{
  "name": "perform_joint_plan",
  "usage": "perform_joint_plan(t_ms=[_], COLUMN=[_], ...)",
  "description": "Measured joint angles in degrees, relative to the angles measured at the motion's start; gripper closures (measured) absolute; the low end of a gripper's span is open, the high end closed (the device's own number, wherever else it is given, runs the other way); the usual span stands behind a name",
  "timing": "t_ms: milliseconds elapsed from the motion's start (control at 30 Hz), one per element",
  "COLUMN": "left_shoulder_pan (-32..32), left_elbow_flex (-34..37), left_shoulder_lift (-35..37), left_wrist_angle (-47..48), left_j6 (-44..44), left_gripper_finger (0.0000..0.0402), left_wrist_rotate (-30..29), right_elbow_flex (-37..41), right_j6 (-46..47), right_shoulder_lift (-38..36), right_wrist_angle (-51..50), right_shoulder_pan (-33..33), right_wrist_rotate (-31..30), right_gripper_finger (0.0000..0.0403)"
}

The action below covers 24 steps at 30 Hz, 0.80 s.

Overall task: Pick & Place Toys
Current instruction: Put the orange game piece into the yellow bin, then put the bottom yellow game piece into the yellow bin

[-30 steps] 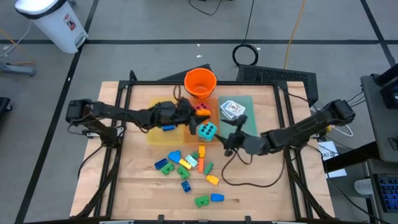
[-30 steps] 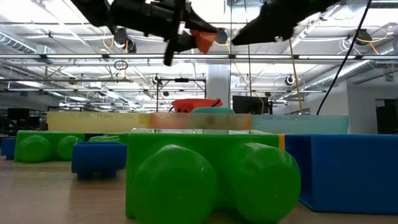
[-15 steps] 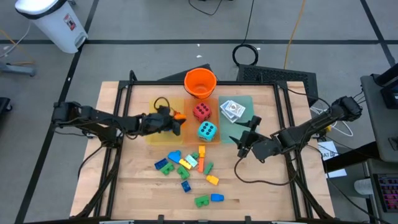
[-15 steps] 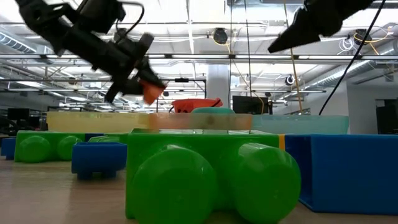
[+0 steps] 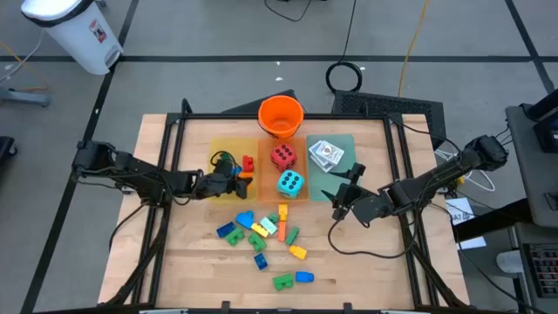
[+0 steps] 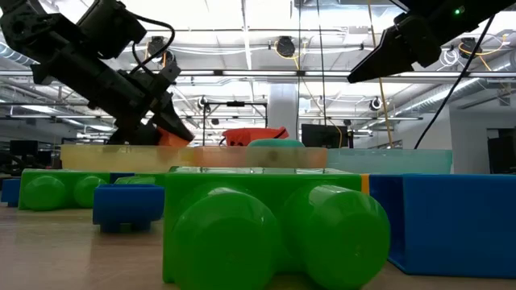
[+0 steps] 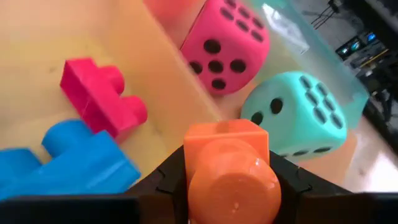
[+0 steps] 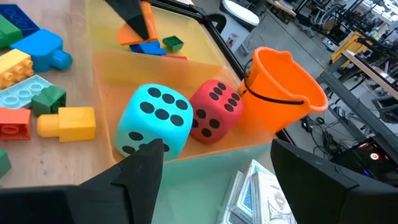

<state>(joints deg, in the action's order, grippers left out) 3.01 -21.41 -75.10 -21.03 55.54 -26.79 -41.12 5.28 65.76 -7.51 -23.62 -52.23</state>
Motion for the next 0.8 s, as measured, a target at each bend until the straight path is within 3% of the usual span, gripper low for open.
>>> perform_joint_plan(t_ms=[233,300,600,800], left_shoulder_pan=[-0.9,-1.3,-3.0,-2.9], left_elbow_flex=[0.0,0.0,0.0,0.0], left_shoulder_lift=[0.0,0.2,7.8,8.3], left_wrist_angle=[0.7,0.8,-0.9,-5.2], left_j6=[-2.1,-2.9,-9.0,-10.8], left_gripper_finger=[0.0044,0.0016,0.0086,0.0105], left_wrist_rotate=[1.3,1.8,4.7,4.5], right_elbow_flex=[0.0,0.0,0.1,4.4], right_j6=[0.0,0.0,3.4,6.0], right_shoulder_lift=[0.0,0.0,1.9,9.4], right_wrist_angle=[2.8,3.7,11.0,32.7], right_shoulder_pan=[0.0,0.0,-0.1,-1.0], right_wrist_rotate=[4.5,6.8,22.5,33.1], right_gripper_finger=[0.0138,0.0138,0.0138,0.0138])
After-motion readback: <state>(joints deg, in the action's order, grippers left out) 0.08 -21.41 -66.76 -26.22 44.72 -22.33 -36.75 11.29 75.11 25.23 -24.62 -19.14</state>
